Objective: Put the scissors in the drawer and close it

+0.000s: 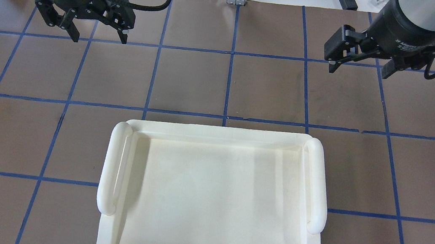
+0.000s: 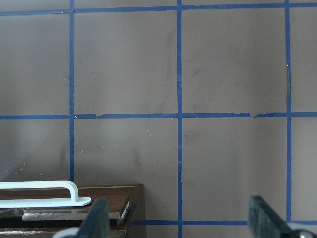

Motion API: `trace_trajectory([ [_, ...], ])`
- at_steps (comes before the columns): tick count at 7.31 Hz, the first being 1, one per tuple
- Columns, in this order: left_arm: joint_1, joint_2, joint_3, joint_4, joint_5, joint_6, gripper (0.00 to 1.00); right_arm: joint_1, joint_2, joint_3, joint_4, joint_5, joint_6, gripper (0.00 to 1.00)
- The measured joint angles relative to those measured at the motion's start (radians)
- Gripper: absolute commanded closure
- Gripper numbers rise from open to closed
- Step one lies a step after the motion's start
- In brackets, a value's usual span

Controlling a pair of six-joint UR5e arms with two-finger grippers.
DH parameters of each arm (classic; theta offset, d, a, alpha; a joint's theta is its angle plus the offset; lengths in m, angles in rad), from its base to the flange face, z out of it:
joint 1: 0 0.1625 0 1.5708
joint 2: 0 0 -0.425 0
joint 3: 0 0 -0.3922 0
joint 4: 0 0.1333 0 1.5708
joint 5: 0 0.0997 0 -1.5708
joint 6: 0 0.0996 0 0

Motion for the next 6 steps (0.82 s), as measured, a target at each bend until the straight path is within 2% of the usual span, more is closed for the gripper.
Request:
trace_trajectory([
  [3,0.002,0.011,0.008,0.011,-0.026,0.001,0.0,0.0,0.0,0.0,0.0,0.001,0.0,0.0],
  [6,0.005,0.025,0.015,-0.038,-0.021,0.007,0.0,0.0,0.0,0.0,0.0,0.001,0.0,0.0],
])
